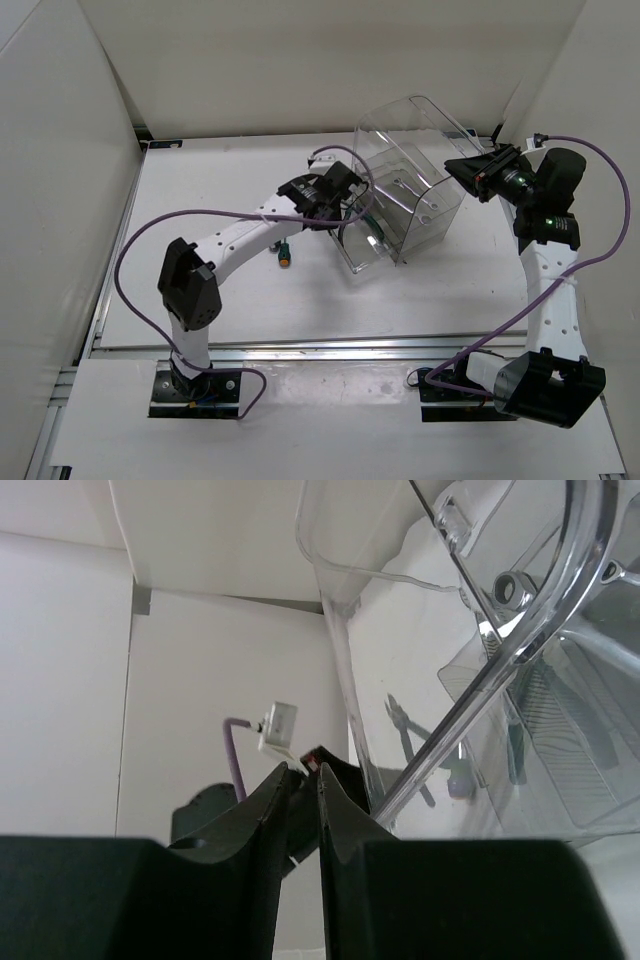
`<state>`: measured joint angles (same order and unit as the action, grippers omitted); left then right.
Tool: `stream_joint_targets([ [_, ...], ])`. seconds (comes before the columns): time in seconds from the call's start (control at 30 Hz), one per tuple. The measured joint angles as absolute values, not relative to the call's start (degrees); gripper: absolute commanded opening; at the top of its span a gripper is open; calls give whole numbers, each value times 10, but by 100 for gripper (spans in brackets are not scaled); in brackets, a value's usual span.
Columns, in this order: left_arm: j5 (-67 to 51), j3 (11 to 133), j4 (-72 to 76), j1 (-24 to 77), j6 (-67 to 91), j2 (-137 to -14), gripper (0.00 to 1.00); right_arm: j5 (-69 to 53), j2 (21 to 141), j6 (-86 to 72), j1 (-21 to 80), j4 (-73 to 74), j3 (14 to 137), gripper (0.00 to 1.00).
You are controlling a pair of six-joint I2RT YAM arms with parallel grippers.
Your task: Sort the tools into containers
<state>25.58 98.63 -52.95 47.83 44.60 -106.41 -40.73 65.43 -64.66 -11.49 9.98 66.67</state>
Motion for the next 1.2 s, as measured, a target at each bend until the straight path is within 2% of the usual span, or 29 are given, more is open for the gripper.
stream_joint_targets([
  [0.17, 235, 1095, -519, 476, 428, -1148, 10, -407, 657, -647, -115, 99, 667, 21],
  [0.37, 190, 1135, -528, 474, 420, -1233, 13, -407, 657, -647, -115, 99, 667, 21],
  [0.47, 172, 1138, -541, 472, 421, -1256, 31, -407, 657, -647, -115, 99, 667, 21],
  [0.5, 168, 1138, -544, 471, 420, -1260, 44, -408, 657, -647, -115, 99, 667, 21],
  [0.6, 157, 1142, -546, 469, 418, -1262, 64, -408, 657, -647, -115, 99, 667, 21],
  [0.63, 155, 1147, -544, 468, 418, -1262, 74, -409, 657, -647, -115, 99, 667, 21],
  [0.7, 150, 1154, -535, 465, 415, -1261, 82, -409, 657, -647, -115, 99, 667, 21],
  [0.73, 149, 1156, -530, 462, 416, -1259, 94, -409, 657, -647, -115, 99, 667, 21],
  [0.77, 149, 1156, -522, 458, 414, -1256, 99, -409, 657, -647, -115, 99, 667, 21],
  [0.97, 174, 1136, -461, 415, 423, -1184, 99, -415, 661, -652, -115, 74, 671, 24],
  [1.2, 175, 986, -382, 298, 475, -999, 95, -426, 716, -685, -115, -29, 733, 27],
])
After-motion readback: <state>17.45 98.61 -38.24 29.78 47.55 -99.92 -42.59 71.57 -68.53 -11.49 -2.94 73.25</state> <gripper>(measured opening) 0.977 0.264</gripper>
